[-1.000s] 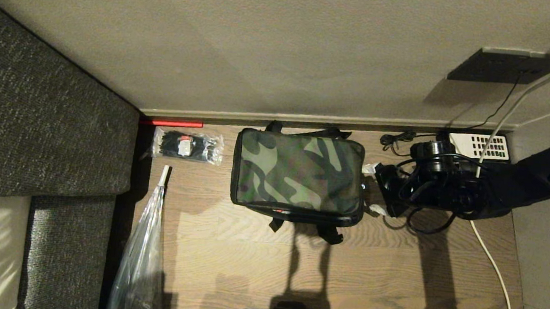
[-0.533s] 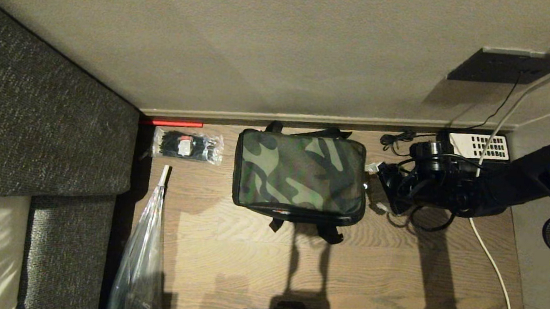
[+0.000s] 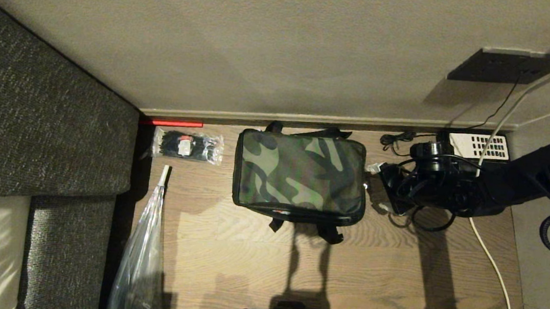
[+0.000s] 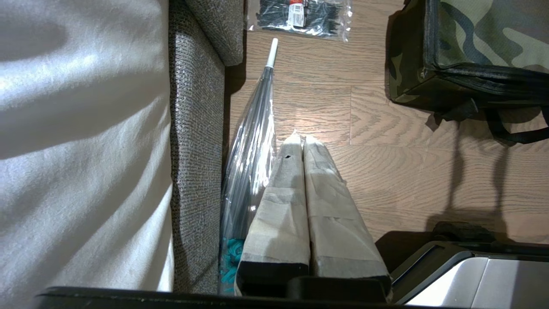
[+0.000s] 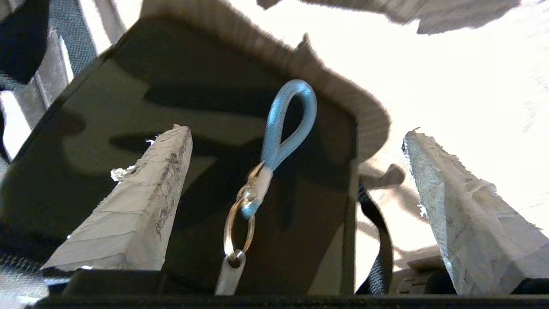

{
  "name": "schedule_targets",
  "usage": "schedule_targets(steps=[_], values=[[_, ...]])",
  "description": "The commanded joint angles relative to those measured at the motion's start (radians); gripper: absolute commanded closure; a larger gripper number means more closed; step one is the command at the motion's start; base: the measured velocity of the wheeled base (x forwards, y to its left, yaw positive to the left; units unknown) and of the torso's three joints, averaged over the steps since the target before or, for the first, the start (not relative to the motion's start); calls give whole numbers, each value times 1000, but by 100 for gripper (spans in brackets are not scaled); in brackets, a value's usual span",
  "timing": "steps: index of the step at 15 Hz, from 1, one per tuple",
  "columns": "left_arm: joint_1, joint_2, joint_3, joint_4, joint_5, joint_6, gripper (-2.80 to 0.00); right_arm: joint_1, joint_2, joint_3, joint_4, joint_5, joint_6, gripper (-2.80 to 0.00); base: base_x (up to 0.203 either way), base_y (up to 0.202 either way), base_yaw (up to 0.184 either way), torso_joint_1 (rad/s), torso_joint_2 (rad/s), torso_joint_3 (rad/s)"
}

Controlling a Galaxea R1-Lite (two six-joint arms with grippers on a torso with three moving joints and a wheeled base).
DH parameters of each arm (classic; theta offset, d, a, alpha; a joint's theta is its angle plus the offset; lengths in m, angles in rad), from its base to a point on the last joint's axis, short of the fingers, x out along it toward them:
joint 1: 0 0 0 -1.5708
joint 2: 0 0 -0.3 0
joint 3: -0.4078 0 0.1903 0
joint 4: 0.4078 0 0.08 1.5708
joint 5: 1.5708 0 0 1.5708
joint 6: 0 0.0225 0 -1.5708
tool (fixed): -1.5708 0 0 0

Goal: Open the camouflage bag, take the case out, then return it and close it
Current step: Open the top of the storage box

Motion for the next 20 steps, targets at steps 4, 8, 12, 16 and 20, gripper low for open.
schedule_targets(steps=[4, 8, 12, 16, 20], values=[[0, -2, 3, 0, 0, 0, 0, -9, 3, -42, 27, 6, 303, -280, 0, 0, 0, 0, 0, 0], [0, -2, 3, 0, 0, 0, 0, -9, 3, -42, 27, 6, 303, -280, 0, 0, 0, 0, 0, 0], [0, -2, 3, 0, 0, 0, 0, 3, -16, -45, 30, 12, 362, -280, 0, 0, 0, 0, 0, 0], [0, -2, 3, 0, 0, 0, 0, 45, -75, -38, 36, 24, 587, -280, 0, 0, 0, 0, 0, 0], [0, -2, 3, 0, 0, 0, 0, 67, -89, -19, 36, 22, 587, -280, 0, 0, 0, 0, 0, 0]])
